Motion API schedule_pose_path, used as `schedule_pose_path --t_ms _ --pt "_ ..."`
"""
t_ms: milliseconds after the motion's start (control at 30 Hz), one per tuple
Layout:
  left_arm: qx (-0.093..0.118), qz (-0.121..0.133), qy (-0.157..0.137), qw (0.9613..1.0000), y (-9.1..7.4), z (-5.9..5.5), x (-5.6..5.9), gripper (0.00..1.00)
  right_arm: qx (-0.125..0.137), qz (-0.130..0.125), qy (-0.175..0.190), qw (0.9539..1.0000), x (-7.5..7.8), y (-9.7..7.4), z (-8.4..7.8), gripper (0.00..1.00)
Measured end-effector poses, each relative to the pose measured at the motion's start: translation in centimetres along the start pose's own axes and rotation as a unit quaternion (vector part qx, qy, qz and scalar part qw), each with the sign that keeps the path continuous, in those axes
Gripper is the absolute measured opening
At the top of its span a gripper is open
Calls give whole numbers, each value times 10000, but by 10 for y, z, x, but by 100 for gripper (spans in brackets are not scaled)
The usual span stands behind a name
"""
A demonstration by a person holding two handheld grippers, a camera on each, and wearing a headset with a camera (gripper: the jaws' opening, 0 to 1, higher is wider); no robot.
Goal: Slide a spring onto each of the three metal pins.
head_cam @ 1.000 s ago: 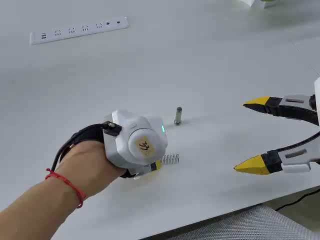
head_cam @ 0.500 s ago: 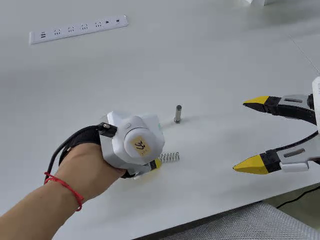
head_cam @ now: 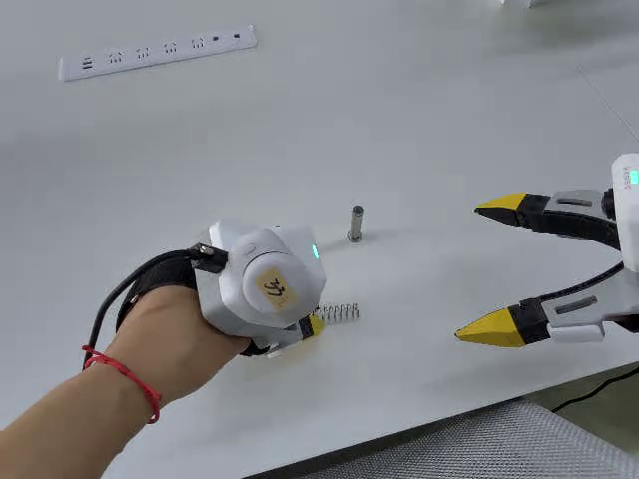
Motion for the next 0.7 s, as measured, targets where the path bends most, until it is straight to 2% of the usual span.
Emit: schedule_pose_path --t_ms 467,700 --pt "226 -15 -141 9996 -6 4 5 6 19 146 -18 9999 -9 6 5 80" --pt "557 15 -306 9980 -16 15 6 6 54 238 -99 9997 -13 5 17 74"
Point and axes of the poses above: the centre of the closed fingertips' face, and the gripper's own axes: y roughly forward along the fingers, x roughly to its right, z roughly out of its top, the point moved 2 cm from there along -y, roughly backward along the fingers, and after that the axes turned 2 degrees about -y, right-handed, at the moved point
